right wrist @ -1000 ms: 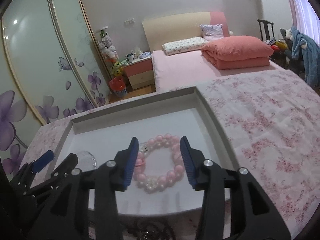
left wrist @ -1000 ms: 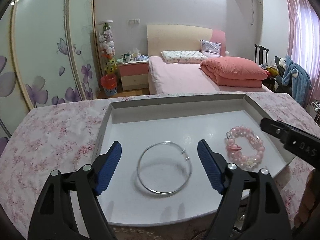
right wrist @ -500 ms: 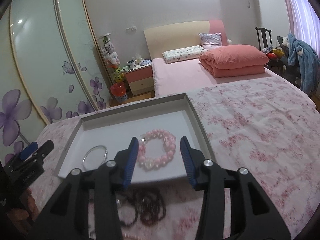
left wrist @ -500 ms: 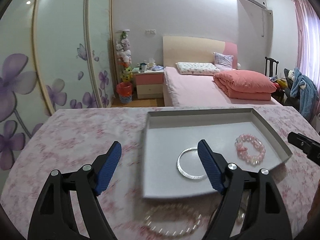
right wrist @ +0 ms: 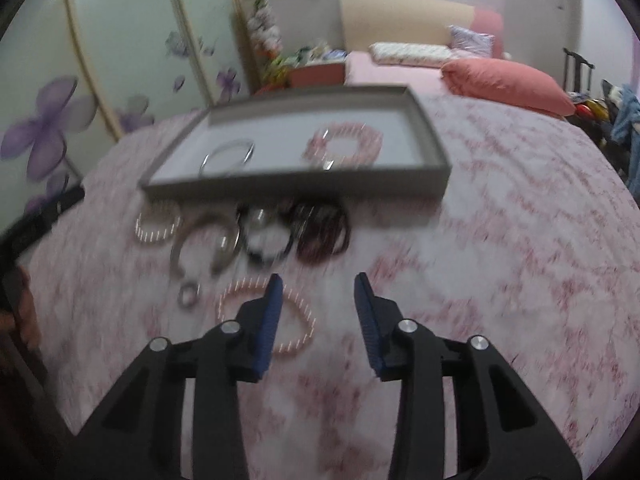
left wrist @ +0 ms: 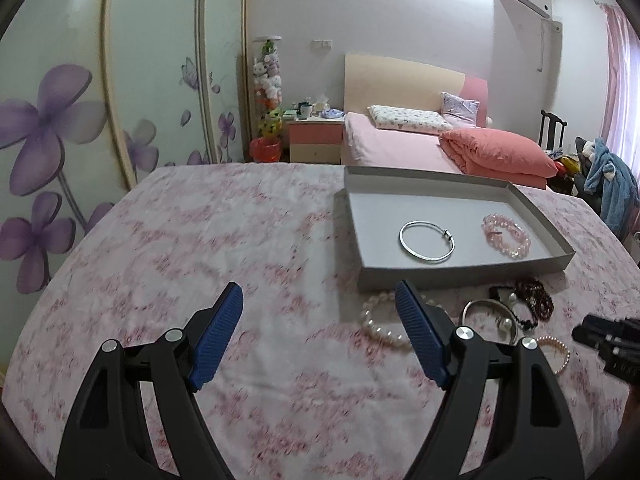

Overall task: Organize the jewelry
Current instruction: 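Move the right gripper to the pink pearl bracelet while the left gripper moves to the white pearl bracelet, then grasp the pink pearl bracelet with the right gripper while the left gripper grasps the white pearl bracelet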

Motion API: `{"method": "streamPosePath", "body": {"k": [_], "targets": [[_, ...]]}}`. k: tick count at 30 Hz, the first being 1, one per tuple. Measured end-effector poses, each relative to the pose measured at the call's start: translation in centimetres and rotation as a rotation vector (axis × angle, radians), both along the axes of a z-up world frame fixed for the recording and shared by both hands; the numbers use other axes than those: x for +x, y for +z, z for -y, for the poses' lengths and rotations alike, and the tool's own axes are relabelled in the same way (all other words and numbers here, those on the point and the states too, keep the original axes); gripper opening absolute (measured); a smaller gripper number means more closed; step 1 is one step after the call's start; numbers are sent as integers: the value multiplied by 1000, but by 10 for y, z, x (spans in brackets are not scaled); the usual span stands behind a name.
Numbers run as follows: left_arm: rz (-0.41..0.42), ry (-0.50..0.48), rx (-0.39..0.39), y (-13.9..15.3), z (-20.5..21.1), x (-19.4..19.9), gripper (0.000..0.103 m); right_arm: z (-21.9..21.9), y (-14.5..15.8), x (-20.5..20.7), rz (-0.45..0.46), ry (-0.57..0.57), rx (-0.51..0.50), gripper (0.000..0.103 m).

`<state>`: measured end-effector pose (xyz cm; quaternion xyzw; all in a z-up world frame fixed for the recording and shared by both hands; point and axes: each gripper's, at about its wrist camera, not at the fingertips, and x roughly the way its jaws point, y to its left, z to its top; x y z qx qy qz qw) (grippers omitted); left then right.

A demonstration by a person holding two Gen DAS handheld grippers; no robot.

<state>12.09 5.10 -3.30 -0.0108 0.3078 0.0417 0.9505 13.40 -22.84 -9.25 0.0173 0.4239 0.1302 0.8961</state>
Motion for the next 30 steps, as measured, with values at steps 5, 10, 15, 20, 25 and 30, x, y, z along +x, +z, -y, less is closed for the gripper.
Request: {"method": "streamPosePath", "body": {"k": [5,10,15,20,25,30], "targets": [[-12,3,-7,-5,-3,-8,78,-10,-10,-1,-27,17,-40,32],[-22,1,-6,-8,-3,-9,78,-17,-16,1,-19,20,-107,23],[-42,-13,-7,-13,2,-4,78,-17,-16,-1,-5,26,-126,9],[-86,-29,-7,-21,10,4,78,1,-16,11,-7,-82,-136,7],[-140,-51,-2,-31,20,18,72,6,-17,13,7,-107,-144,7],[-213,-62,-4,-46,28,38,63,7,-17,14,5,-102,-137,7]]}}
